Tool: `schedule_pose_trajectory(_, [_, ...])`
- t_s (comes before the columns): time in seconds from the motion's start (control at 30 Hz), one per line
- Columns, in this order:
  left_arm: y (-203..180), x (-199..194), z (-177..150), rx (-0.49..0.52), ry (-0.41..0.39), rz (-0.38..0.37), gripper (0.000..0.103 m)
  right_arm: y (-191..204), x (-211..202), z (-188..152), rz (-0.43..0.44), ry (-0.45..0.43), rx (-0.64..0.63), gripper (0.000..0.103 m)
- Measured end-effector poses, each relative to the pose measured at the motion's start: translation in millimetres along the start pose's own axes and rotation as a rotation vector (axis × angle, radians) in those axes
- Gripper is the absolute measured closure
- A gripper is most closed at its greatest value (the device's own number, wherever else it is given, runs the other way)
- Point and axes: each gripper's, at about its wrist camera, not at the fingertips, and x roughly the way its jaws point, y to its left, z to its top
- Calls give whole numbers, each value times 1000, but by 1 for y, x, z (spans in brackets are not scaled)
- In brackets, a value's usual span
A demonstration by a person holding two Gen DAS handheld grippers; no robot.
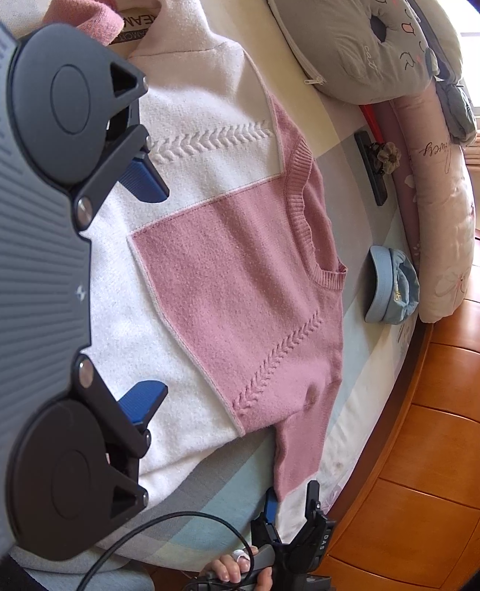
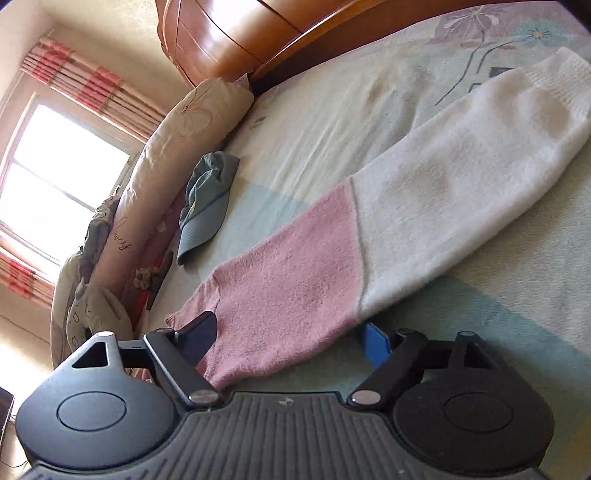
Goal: Fold clothes
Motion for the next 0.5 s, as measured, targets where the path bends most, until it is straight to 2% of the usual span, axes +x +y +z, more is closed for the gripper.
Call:
schedule_pose_trajectory(0.07, [0, 1, 2, 1, -2, 2, 1, 13, 14, -9, 41, 48, -18, 16])
schedule_pose_trajectory(0.17, [2, 4, 6, 1, -3, 6, 1, 32, 35, -14, 40, 51, -84, 16])
schedule_pose_trajectory(0.3, [5, 5, 6, -1, -6, 5, 1, 38, 55, -1, 37, 19, -47, 19])
schedule_pose_trajectory(0.43, [9, 10, 6, -10, 1, 4, 1, 44, 71, -3, 79, 84, -9, 21])
schedule_pose_trajectory(0.5, [10, 12, 7, -13, 3, 3, 1, 46, 75, -4, 79, 88, -4, 23])
